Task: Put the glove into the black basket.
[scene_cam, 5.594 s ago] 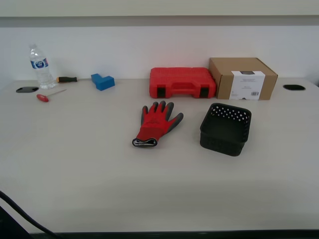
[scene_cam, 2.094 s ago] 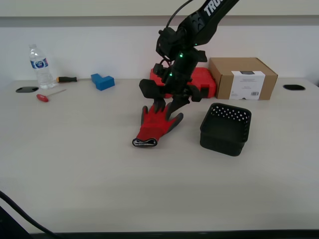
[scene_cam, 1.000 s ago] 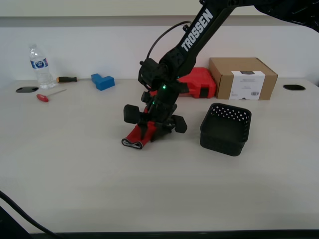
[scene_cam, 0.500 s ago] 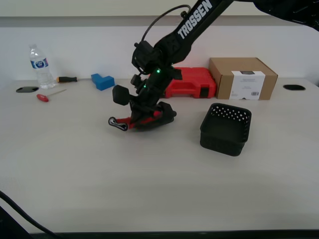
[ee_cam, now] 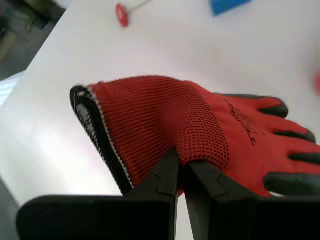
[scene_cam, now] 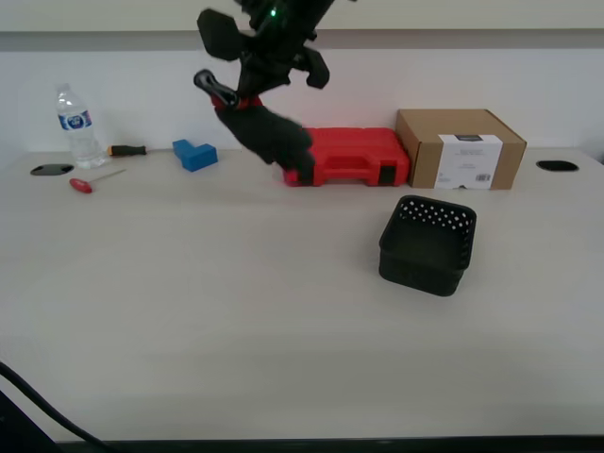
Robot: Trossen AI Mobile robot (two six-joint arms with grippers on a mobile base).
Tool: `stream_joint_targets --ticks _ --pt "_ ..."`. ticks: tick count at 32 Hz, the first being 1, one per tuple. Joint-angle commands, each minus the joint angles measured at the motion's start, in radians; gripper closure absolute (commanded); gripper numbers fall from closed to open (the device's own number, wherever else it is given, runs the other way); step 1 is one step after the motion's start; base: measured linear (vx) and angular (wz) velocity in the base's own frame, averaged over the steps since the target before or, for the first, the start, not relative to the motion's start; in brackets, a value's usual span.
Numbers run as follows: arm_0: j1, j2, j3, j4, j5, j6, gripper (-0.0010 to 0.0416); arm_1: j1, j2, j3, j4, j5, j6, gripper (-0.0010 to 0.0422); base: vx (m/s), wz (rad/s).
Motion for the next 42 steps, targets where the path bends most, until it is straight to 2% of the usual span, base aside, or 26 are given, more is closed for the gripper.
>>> stream_joint_targets --ticks 1,3,6,10,13,16,19,20,26,31,33,39,42 --pt "-0.018 -0.039 0.002 -0.055 0.021 -0.042 0.0407 0.0 0.0 0.001 0.002 -0.003 0.0 0.0412 0.0 0.0" --pt "-0.032 -0.067 -0.003 -0.102 0.056 -0.084 0.0407 0.0 0.0 0.001 0.001 -0.003 0.0 0.0412 0.0 0.0" --pt "-0.05 -0.112 -0.039 -0.11 0.107 -0.114 0.0407 0.0 0.0 0.002 0.001 -0.003 0.0 0.0412 0.0 0.0" --pt "-0.099 -0.206 -0.11 -0.121 0.106 -0.118 0.0407 0.0 0.0 0.001 0.001 -0.003 0.0 0.0412 0.0 0.0" --pt "-0.148 -0.304 -0.208 -0.096 0.107 -0.123 0.0407 -0.001 0.0 0.001 0.001 -0.003 0.0 0.0412 0.0 0.0" --pt "-0.192 -0.383 -0.327 -0.059 0.107 -0.126 0.0407 -0.001 0.0 0.001 0.001 -0.002 0.0 0.0412 0.0 0.0" --pt "-0.23 -0.501 -0.534 0.011 0.107 -0.12 0.0407 0.0 0.0 0.001 0.002 -0.003 0.0 0.0412 0.0 0.0" --pt "-0.239 -0.561 -0.637 0.052 0.108 -0.111 0.0407 0.0 0.0 0.001 0.001 -0.003 0.0 0.0412 0.0 0.0" --pt "-0.277 -0.72 -0.871 0.076 0.139 -0.101 0.0407 0.0 0.0 0.0 0.0 -0.006 0.0 0.0412 0.0 0.0" --pt "-0.32 -0.769 -0.981 0.1 0.14 -0.094 0.0407 -0.001 0.0 0.001 0.0 -0.005 0.0 0.0412 0.0 0.0" --pt "-0.328 -0.77 -1.028 0.174 0.124 -0.08 0.0407 0.0 0.0 0.002 0.001 -0.006 0.0 0.0412 0.0 0.0" --pt "-0.346 -0.68 -1.123 0.232 0.122 -0.067 0.0407 0.0 0.0 0.001 0.002 -0.006 0.0 0.0412 0.0 0.0" --pt "-0.377 -0.615 -1.163 0.282 0.105 -0.054 0.0407 0.0 0.0 0.001 0.002 -0.006 0.0 0.0412 0.0 0.0"
